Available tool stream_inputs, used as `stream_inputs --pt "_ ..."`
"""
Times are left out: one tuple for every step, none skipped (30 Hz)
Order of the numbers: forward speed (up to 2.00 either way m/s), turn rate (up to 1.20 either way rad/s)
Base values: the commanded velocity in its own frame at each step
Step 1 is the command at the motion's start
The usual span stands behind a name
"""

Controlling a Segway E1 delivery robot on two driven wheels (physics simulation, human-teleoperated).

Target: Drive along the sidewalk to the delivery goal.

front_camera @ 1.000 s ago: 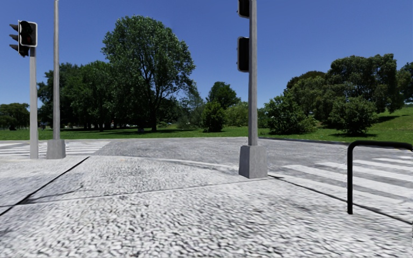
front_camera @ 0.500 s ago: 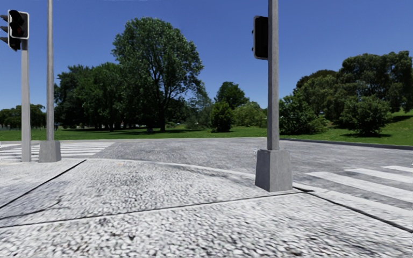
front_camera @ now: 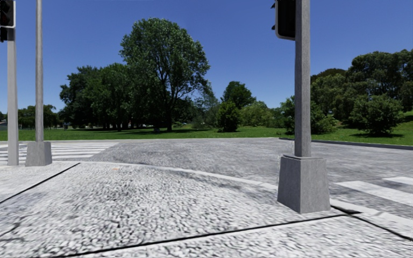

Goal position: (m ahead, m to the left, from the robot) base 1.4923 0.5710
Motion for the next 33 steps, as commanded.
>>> stream_inputs --pt "1.15 0.0" --pt "1.15 0.0" --pt "1.15 0.01" --pt "1.15 0.01" --pt "1.14 0.08" --pt "1.14 0.1" --pt "1.14 0.1" --pt "1.14 0.1" --pt "1.14 0.1" --pt "1.14 0.15" --pt "1.14 0.15" --pt "1.14 0.24" --pt "1.14 0.32" --pt "1.13 0.35" --pt "1.13 0.35" --pt "1.1 0.36" --pt "1.07 0.36" --pt "1.06 0.36" --pt "1.06 0.36" --pt "1.0 0.36" --pt "0.89 0.36" --pt "0.8 0.36" --pt "0.8 0.36" --pt "0.72 0.36" --pt "0.63 0.36" --pt "0.58 0.36" --pt "0.58 0.36" --pt "0.56 0.36" --pt "0.54 0.36" --pt "0.51 0.36" --pt "0.51 0.36" --pt "0.49 0.36" --pt "0.46 0.36"
